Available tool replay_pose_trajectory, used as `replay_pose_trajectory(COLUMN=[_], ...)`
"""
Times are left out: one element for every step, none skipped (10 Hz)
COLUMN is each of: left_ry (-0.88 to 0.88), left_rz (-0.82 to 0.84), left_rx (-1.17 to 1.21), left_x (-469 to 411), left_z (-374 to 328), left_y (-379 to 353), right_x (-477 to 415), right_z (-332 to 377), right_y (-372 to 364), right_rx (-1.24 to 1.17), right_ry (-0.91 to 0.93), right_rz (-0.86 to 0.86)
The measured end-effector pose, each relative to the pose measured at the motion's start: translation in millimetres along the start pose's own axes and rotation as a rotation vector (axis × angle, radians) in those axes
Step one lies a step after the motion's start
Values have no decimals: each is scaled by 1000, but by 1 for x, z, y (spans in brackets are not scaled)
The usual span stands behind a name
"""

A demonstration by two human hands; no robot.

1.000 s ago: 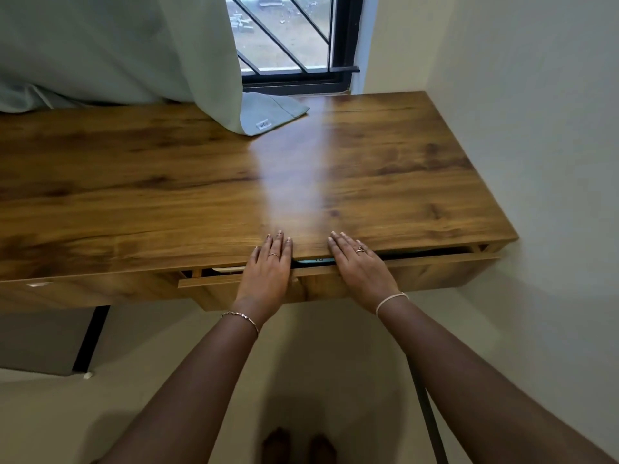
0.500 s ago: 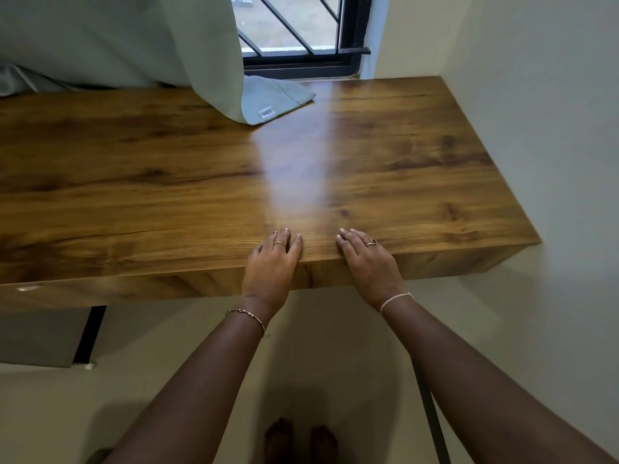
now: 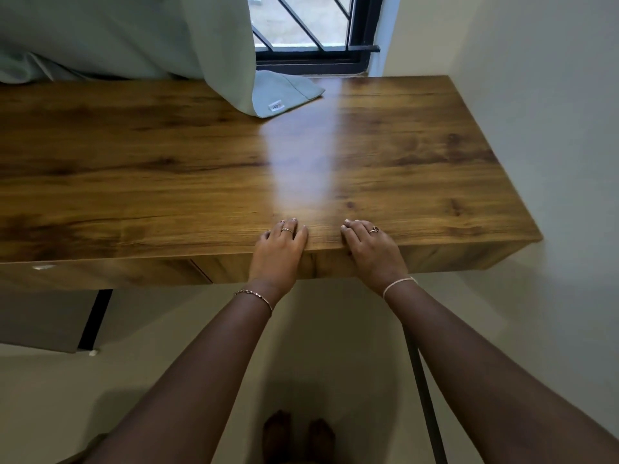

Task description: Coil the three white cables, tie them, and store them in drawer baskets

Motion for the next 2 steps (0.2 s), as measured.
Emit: replay_pose_trajectory(left_ry=[-19, -18], left_rz=[79, 64], left_rx=[7, -4], left_x=[7, 19], left_z=[1, -1], left_y=[13, 21], right_x=[-1, -1], right_z=[-6, -4], right_y=[17, 31], right_rx=[-134, -230], right_ry=[14, -87], right_rz=[108, 91])
Point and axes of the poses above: each hand's wrist, its own x-axis away from the middle knuckle, its own y-axis out of the back of the hand, z = x × y, the point moved 1 cm from there along -x, towards the middle knuckle, and after that the axes turned 9 degrees about x, right-handed, at the moved point
